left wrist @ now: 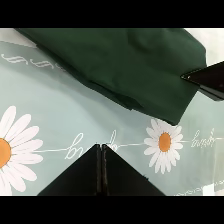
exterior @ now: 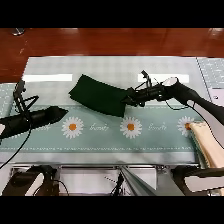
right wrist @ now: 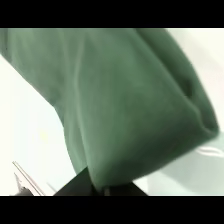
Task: Fold the shirts.
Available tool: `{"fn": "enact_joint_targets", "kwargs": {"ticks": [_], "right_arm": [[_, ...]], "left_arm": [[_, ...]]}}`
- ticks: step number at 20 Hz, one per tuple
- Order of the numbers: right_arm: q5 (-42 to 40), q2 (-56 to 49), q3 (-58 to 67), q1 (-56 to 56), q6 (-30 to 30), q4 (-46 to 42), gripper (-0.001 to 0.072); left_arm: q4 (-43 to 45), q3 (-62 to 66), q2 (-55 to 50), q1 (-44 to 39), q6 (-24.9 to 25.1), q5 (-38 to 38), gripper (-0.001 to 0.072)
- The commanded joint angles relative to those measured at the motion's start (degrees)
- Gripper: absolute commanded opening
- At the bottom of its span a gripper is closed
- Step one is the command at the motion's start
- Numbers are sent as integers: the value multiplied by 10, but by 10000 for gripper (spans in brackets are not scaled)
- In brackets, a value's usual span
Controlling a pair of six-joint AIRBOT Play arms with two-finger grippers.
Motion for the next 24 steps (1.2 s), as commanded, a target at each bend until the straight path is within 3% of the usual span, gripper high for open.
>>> {"fn": "enact_joint_targets", "kwargs": {"ticks": [1, 5, 10, 13, 18, 24], "right_arm": [[29, -3, 53, 3, 16, -21, 22], [73, 4, 183, -7, 56, -54, 21], [197, 7, 461, -49, 168, -229, 21], [273, 10, 574, -104, 206, -271, 21], [340, 80, 580, -235, 229, -278, 21], [476, 153, 570, -445, 229, -307, 22]], "left_arm": [[-1, 0, 0, 0, 0, 0, 24], [-1, 0, 0, 0, 0, 0, 25], [0, 0, 0, 0, 5, 0, 25], [0, 0, 0, 0, 4, 0, 25], [-1, 0, 0, 0, 4, 0, 24], [-2, 0, 0, 0, 3, 0, 25]]}}
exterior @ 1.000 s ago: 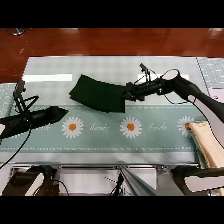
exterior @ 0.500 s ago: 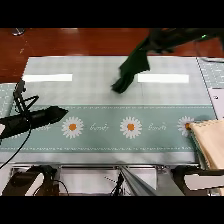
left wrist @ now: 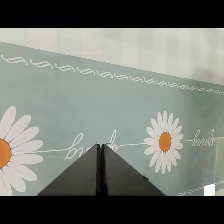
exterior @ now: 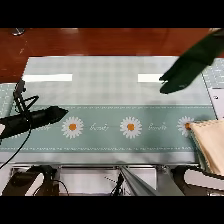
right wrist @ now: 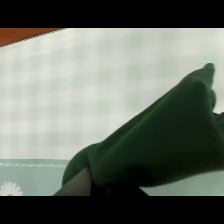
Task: Fold the shirts.
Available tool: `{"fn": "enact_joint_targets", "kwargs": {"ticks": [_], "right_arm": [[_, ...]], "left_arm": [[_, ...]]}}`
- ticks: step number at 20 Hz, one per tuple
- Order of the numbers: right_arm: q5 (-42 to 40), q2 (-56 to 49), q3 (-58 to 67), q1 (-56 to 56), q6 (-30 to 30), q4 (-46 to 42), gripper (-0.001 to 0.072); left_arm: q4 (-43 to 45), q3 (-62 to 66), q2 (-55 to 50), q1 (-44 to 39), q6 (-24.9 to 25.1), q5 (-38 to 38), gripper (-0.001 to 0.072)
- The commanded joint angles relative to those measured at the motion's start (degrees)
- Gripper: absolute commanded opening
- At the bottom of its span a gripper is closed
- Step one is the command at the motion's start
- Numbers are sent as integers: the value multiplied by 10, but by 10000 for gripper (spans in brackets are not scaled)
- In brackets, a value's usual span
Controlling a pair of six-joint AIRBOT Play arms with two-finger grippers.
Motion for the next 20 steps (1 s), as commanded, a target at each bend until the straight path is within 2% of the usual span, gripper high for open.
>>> {"fn": "enact_joint_targets", "kwargs": {"ticks": [1, 4, 6, 8, 10, 11, 15, 17, 18, 20], "right_arm": [[72, 54, -25, -129, 0, -22, 22], [73, 132, -150, -224, -21, -40, 22], [73, 200, -256, -282, -37, -90, 22], [73, 264, -345, -346, -45, -168, 22], [72, 333, -406, -388, -36, -320, 22], [72, 365, -429, -396, -18, -382, 22], [72, 452, -462, -396, 3, -492, 23], [72, 484, -462, -396, 13, -542, 24], [72, 489, -462, -396, 14, -556, 57], [72, 484, -462, -396, 18, -557, 593]], "left_arm": [[-1, 0, 0, 0, -3, 0, 25], [-9, 0, 0, 0, -9, 0, 25], [-9, 0, 0, 0, -9, 0, 25], [-10, 0, 0, 0, -9, 0, 25], [-31, 0, 0, 0, -9, -2, 25], [-49, 0, 0, 0, -9, -3, 25], [-108, 0, 0, 0, -5, 0, 25], [-110, 0, 0, 0, 23, 0, 25], [-110, 0, 0, 0, 39, 0, 25], [-110, 0, -1, 0, 48, 1, 25]]}}
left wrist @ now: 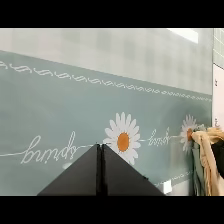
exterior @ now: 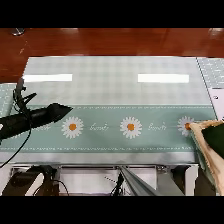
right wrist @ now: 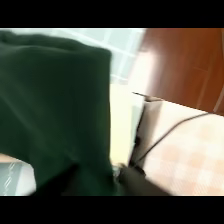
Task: Fold the shirts.
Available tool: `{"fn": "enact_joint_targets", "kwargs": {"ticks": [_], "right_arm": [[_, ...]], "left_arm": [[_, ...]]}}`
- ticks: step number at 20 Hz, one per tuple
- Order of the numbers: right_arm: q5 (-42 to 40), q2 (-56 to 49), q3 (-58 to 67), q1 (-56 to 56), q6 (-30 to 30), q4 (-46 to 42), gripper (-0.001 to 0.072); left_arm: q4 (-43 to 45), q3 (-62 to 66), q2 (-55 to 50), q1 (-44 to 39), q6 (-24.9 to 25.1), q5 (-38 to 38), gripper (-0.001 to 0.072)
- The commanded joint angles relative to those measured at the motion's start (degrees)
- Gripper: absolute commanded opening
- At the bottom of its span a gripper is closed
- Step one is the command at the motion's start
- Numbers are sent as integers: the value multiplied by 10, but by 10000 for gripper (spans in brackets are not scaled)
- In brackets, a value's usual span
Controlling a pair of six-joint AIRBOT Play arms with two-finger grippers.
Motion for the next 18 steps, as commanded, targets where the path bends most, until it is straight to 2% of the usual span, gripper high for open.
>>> {"fn": "enact_joint_targets", "kwargs": {"ticks": [1, 4, 6, 7, 8, 9, 10, 11, 12, 13, 15, 16, 18], "right_arm": [[1, 15, -7, -3, 10, -47, 627], [0, -16, -7, -3, 7, -21, 627], [-18, -49, -2, -3, 4, 46, 611], [-37, -69, 6, -3, 1, 108, 556], [-59, -90, 18, -2, -2, 190, 387], [-86, -109, 32, 0, -4, 290, 164], [-131, -127, 45, 16, -18, 411, 23], [-190, -140, 55, 45, -19, 508, 23], [-264, -150, 62, 94, -19, 586, 23], [-333, -156, 68, 157, -26, 621, 23], [-441, -170, 70, 327, -49, 576, 22], [-464, -184, 70, 425, -48, 506, 23], [-450, -231, 70, 610, -42, 339, 23]], "left_arm": [[-10, 0, -1, 0, 25, 7, 25], [-10, 2, -1, 0, 55, 47, 26], [-10, 19, -7, 0, 73, 78, 56], [-10, 42, -17, 0, 88, 85, 71], [-10, 73, -30, 0, 105, 87, 71], [-10, 113, -49, 0, 124, 87, 70], [-10, 166, -73, 0, 144, 84, 54], [-10, 229, -102, 0, 158, 79, 24], [-10, 294, -134, -2, 163, 68, 24], [-9, 368, -173, -9, 174, 46, 24], [3, 504, -255, -34, 181, -29, 24], [26, 553, -290, -52, 172, -64, 24], [119, 588, -339, -93, 120, -110, 23]]}}
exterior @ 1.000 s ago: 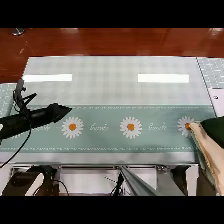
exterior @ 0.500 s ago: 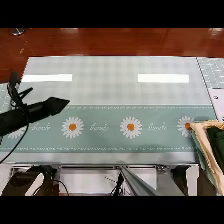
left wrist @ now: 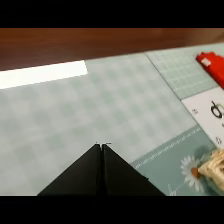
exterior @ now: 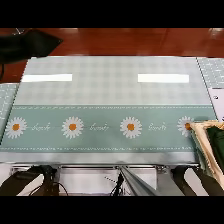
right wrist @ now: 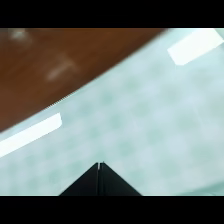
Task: Fold the shirts.
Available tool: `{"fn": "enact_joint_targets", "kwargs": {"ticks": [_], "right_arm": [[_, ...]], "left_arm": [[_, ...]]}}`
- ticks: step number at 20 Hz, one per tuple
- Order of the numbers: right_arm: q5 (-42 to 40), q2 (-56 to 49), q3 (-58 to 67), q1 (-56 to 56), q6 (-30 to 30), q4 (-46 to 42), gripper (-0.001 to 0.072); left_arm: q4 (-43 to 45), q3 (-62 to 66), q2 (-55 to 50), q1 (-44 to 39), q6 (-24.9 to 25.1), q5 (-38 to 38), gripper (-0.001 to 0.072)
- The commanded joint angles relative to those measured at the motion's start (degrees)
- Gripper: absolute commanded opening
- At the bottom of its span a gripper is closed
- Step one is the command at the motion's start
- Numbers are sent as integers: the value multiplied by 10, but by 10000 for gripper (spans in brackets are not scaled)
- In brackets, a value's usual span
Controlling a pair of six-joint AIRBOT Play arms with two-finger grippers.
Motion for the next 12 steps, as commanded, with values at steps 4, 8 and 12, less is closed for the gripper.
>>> {"fn": "enact_joint_targets", "kwargs": {"ticks": [4, 8, 12], "right_arm": [[-15, -176, -44, 423, 116, -406, 22], [48, -281, -62, 400, 200, -415, 22], [57, -283, -61, 393, 212, -384, 23]], "left_arm": [[299, -3, -120, -77, -163, -91, 24], [309, -101, -126, -49, -163, -73, 24], [308, -104, -126, -40, -162, -73, 25]]}}
